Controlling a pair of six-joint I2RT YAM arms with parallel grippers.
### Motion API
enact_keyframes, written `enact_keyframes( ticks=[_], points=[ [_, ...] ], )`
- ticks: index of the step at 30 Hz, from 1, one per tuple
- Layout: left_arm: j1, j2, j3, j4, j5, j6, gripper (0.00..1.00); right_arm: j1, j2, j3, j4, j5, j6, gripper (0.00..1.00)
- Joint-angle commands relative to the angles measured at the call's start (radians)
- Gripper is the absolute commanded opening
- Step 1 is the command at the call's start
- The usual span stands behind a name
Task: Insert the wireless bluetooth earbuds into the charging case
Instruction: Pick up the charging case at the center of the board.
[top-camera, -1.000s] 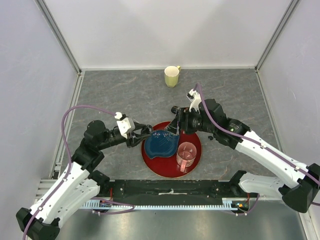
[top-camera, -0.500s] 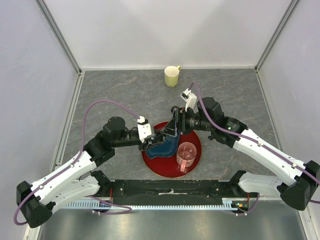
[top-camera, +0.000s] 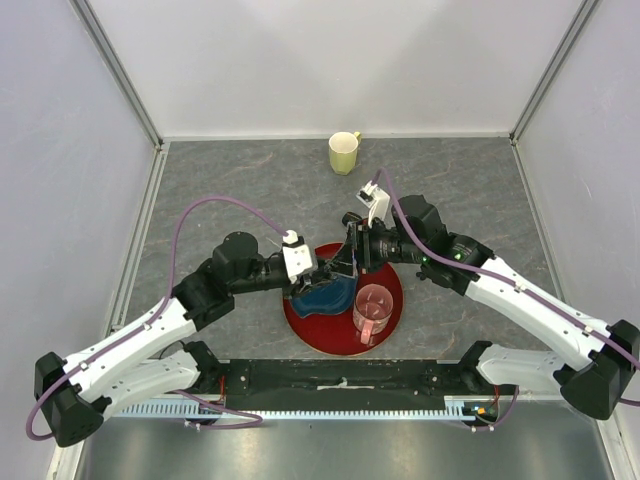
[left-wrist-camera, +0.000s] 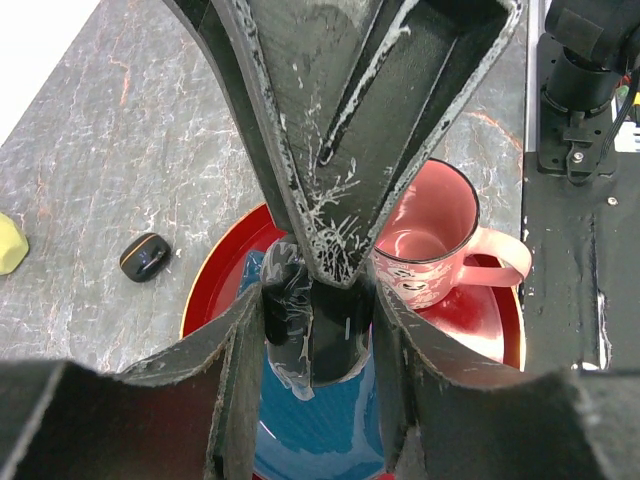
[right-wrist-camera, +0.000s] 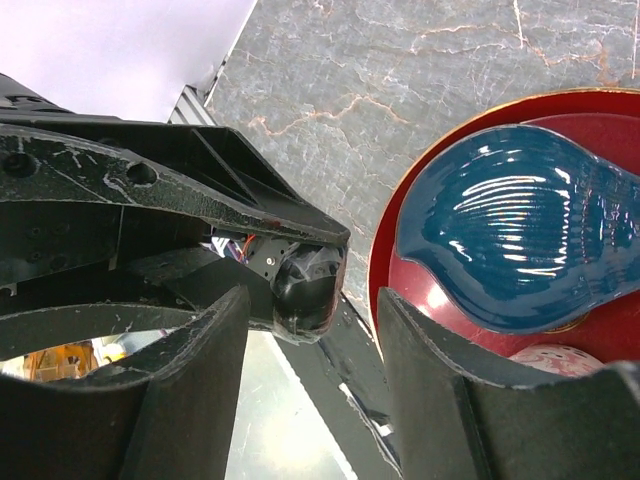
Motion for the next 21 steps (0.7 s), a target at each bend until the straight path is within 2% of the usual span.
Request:
enact_keyframes(
  ticks=[1, 10, 13, 19, 21],
  points=[
    [-0.013, 0.004, 0.045, 0.051, -0.027, 0.029, 0.02, 0.009, 0.011, 0.048, -0.016, -0.013, -0.034, 0.61],
    [-0.033, 0.014, 0.048, 0.056, -0.025, 0.027, 0.02, 0.022, 0.040, 0.053, -0.008, -0.007, -0.034, 0.52],
    [-0.034, 0.017, 0.047, 0.056, -0.028, 0.026, 0.02, 0.023, 0.042, 0.051, -0.008, -0.001, -0.029, 0.43],
    [-0.036, 0.011, 0.044, 0.061, -0.067, 0.006, 0.02, 0.025, 0.040, 0.047, -0.003, -0.012, -0.031, 0.15],
    [-0.036, 0.011, 0.044, 0.070, -0.110, -0.028, 0.08, 0.023, 0.038, 0.044, -0.003, -0.012, -0.029, 0.10]
  ],
)
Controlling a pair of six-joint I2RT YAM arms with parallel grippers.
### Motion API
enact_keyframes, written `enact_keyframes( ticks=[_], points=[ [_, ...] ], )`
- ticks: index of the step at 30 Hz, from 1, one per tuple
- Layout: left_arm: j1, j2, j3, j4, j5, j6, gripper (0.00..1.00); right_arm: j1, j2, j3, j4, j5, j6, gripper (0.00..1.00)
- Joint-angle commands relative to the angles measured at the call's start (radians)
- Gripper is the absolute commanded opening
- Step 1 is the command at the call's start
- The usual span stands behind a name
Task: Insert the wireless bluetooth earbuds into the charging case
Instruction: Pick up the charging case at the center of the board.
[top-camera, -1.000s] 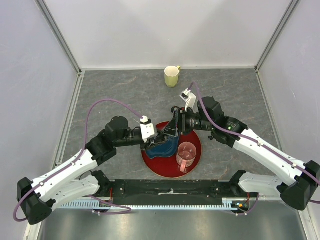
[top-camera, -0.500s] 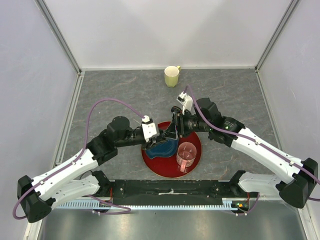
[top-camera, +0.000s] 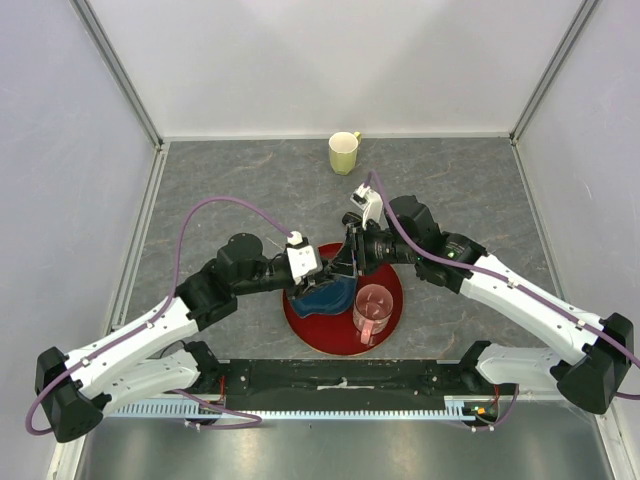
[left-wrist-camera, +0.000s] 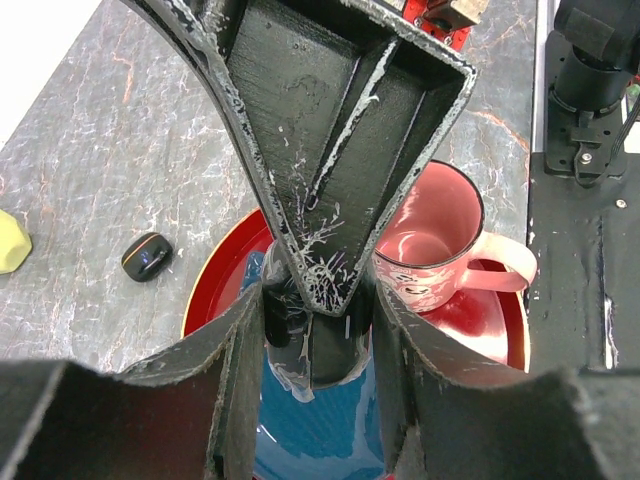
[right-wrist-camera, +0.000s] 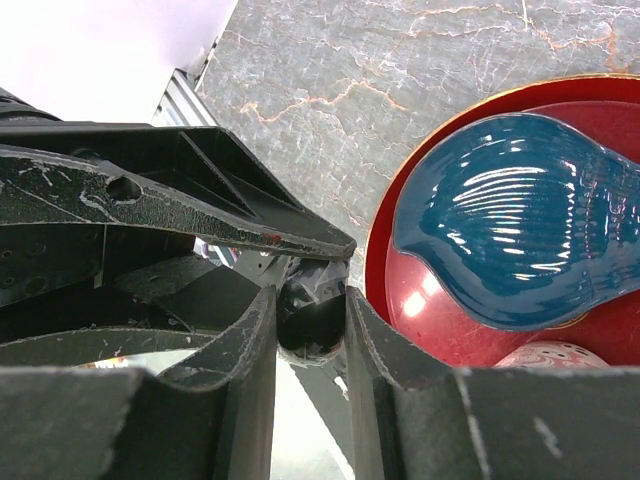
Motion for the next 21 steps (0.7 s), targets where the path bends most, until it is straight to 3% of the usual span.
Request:
enact_keyframes(
  ticks=[1, 3, 4, 5, 9, 17, 21],
  points=[
    [-0.003, -0.008, 0.040, 0.059, -0.068, -0.029, 0.09, 0.001, 0.000, 0.034, 0.016, -0.014, -0.014, 0.08],
    [-0.005, -0.013, 0.034, 0.070, -0.075, -0.038, 0.17, 0.001, -0.005, 0.030, 0.018, -0.011, -0.011, 0.03],
    [-0.005, -0.013, 0.031, 0.074, -0.079, -0.047, 0.24, 0.003, -0.008, 0.028, 0.021, -0.003, -0.008, 0.02],
    [-0.003, -0.017, 0.026, 0.079, -0.083, -0.055, 0.38, 0.001, -0.012, 0.027, 0.021, 0.006, -0.007, 0.02],
    [-0.003, -0.028, 0.011, 0.106, -0.106, -0.082, 0.66, 0.003, -0.037, 0.020, 0.036, 0.043, 0.009, 0.00],
    [-0.005, -0.099, -0.060, 0.157, -0.118, -0.159, 0.84, 0.000, -0.129, -0.004, 0.036, 0.257, -0.014, 0.00],
    [-0.005, -0.146, -0.092, 0.188, -0.143, -0.232, 0.86, -0.004, -0.150, -0.003, 0.044, 0.290, -0.030, 0.00]
  ],
)
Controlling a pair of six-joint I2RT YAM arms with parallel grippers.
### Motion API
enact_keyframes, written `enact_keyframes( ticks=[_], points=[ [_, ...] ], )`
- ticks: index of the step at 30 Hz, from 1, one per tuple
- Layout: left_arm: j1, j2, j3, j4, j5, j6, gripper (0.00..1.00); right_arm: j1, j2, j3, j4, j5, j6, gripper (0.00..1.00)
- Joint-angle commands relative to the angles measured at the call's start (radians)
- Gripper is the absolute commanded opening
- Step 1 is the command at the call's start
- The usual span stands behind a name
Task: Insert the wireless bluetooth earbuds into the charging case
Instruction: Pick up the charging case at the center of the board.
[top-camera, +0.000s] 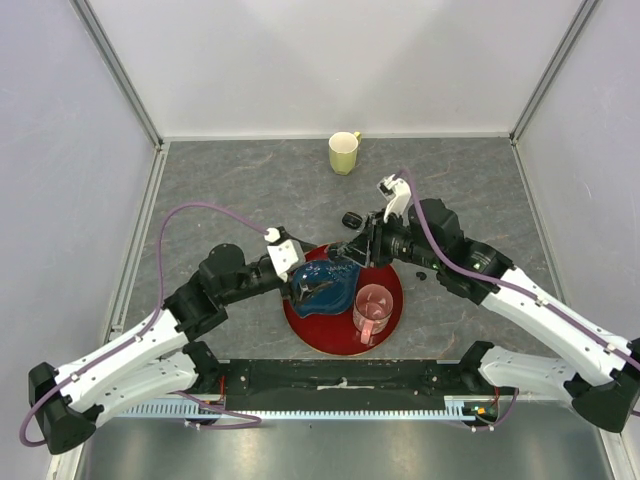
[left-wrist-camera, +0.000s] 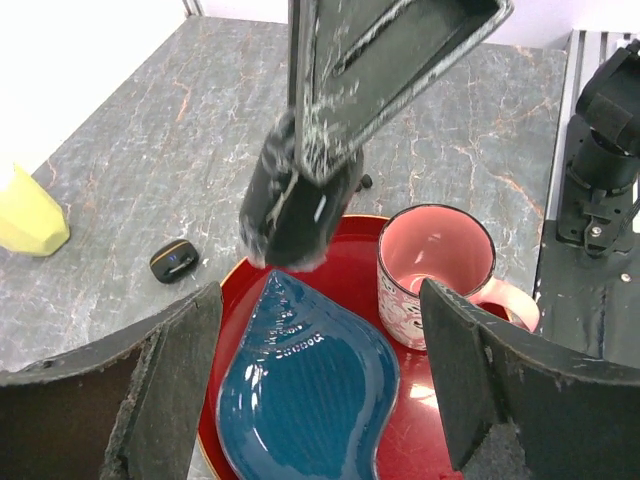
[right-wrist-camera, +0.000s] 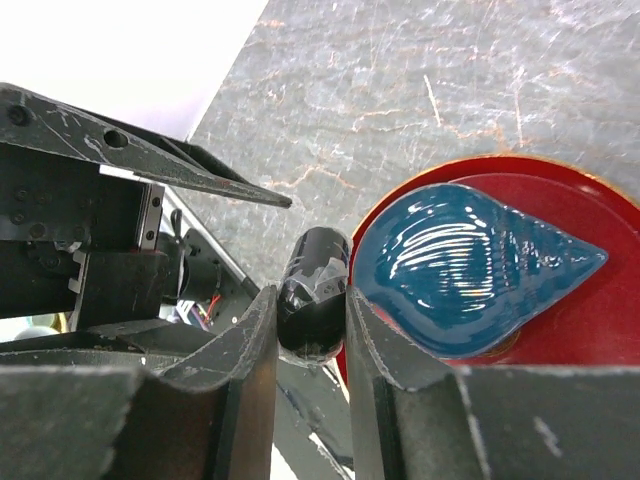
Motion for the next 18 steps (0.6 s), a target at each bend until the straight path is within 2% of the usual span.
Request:
enact_keyframes(
  ticks=[1, 4, 6, 8, 14, 15, 18],
  points=[
    [0.000, -0.051, -0.040, 0.089, -0.061, -0.129, 0.86, -0.010, -0.041, -0.001, 0.042, 0.087, -0.031, 0.00],
    [0.002, -0.048, -0.044, 0.099, -0.225, -0.296, 0.87, -0.025, -0.076, -0.014, 0.067, 0.072, -0.060, 0.00],
    [0.014, -0.034, -0.009, 0.045, -0.324, -0.402, 0.87, -0.047, -0.102, -0.017, 0.074, 0.032, -0.087, 0.00],
    [0.026, -0.005, 0.020, 0.023, -0.311, -0.438, 0.88, -0.065, -0.125, -0.020, 0.090, -0.017, -0.100, 0.00],
    [0.167, 0.004, -0.023, 0.164, -0.114, -0.711, 0.89, -0.105, -0.171, -0.046, 0.142, -0.114, -0.112, 0.00],
    [0.207, 0.002, -0.038, 0.259, -0.013, -0.769, 0.89, -0.110, -0.176, -0.052, 0.154, -0.143, -0.109, 0.00],
    [0.267, 0.006, -0.087, 0.386, 0.138, -0.876, 0.89, -0.124, -0.195, -0.070, 0.199, -0.187, -0.083, 0.00]
  ],
)
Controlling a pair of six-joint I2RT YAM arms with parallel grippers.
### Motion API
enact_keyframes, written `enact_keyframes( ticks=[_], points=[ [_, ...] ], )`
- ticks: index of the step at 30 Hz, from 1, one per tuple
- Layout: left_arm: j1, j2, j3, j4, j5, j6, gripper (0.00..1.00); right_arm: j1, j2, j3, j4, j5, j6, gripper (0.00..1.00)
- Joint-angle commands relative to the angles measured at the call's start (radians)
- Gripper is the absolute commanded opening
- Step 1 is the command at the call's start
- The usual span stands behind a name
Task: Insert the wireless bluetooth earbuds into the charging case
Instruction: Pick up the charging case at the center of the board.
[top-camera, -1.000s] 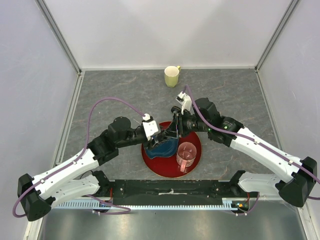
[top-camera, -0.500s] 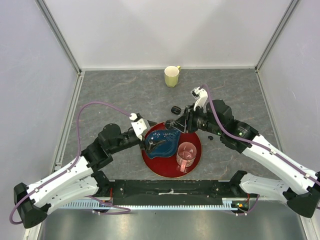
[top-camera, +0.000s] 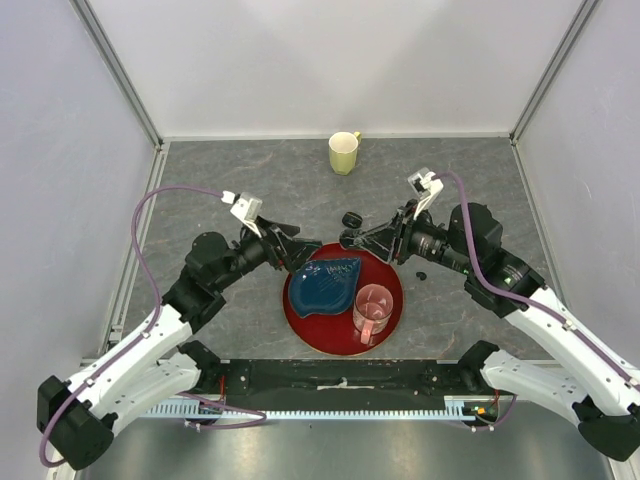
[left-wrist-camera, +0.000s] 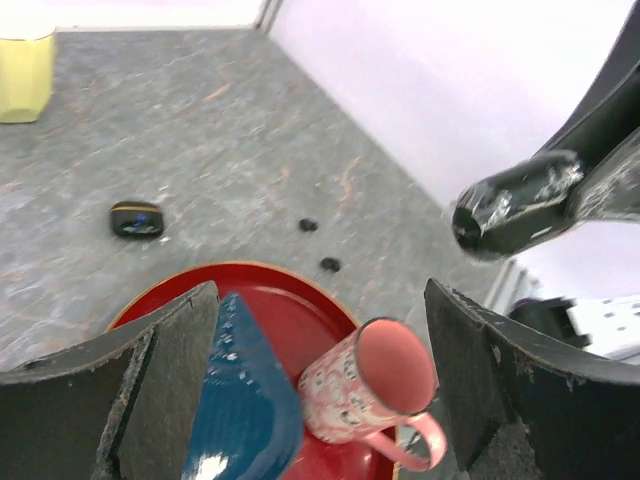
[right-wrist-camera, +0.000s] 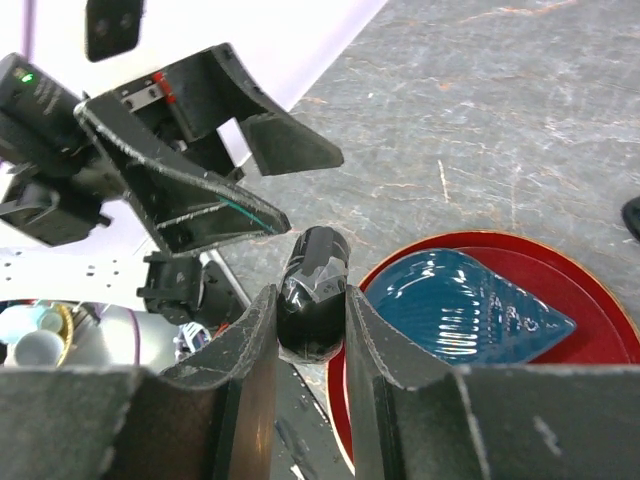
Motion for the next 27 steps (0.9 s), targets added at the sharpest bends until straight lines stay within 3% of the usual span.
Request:
enact_keyframes(
  ticks=[1, 9, 11, 14, 27],
  points=[
    [0.075, -0.005, -0.053, 0.311, 0.255, -0.272, 0.89, -0.020, -0.033, -0.028, 0.138, -0.129, 0.018, 0.00],
    [0.126, 0.114, -0.091, 0.705, 0.559, -0.525, 0.86, -0.031, -0.052, -0.097, 0.316, -0.242, 0.118, 0.00],
    [0.126, 0.153, -0.110, 0.856, 0.576, -0.607, 0.85, -0.031, -0.050, -0.108, 0.348, -0.257, 0.127, 0.00],
    [0.126, 0.193, -0.114, 0.943, 0.590, -0.658, 0.81, -0.031, -0.047, -0.114, 0.373, -0.268, 0.143, 0.00],
    [0.117, 0.225, -0.099, 0.968, 0.578, -0.653, 0.69, -0.032, -0.046, -0.177, 0.494, -0.285, 0.216, 0.00]
  ],
)
